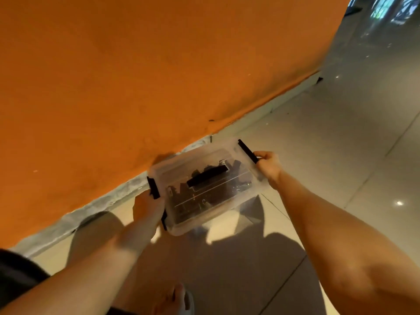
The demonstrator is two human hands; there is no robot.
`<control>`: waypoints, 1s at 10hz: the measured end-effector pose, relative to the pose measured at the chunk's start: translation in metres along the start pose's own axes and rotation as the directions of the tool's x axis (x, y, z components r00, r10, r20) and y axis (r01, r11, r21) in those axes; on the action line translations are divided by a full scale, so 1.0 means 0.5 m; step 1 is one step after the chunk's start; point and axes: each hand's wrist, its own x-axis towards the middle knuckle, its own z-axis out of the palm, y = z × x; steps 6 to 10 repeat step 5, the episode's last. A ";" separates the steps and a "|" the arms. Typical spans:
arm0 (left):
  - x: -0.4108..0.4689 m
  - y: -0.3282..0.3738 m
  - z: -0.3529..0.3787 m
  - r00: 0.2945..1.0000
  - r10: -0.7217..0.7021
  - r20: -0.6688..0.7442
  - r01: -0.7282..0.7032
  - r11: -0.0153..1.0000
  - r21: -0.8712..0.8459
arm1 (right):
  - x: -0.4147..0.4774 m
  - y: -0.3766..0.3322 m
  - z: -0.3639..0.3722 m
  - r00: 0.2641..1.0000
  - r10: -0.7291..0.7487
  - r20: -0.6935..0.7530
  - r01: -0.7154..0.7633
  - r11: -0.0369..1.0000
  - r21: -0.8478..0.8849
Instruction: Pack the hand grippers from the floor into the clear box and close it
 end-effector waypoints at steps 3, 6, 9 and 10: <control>0.019 0.021 0.066 0.985 -0.130 -0.115 0.123 0.990 -0.065 | 0.075 0.005 -0.027 0.992 -0.102 0.073 0.097 0.992 0.082; 0.010 0.190 0.108 0.946 -0.250 -0.206 0.286 0.944 0.167 | 0.037 -0.007 -0.122 0.989 0.004 0.151 -0.002 1.000 -0.009; 0.010 0.190 0.108 0.946 -0.250 -0.206 0.286 0.944 0.167 | 0.037 -0.007 -0.122 0.989 0.004 0.151 -0.002 1.000 -0.009; 0.010 0.190 0.108 0.946 -0.250 -0.206 0.286 0.944 0.167 | 0.037 -0.007 -0.122 0.989 0.004 0.151 -0.002 1.000 -0.009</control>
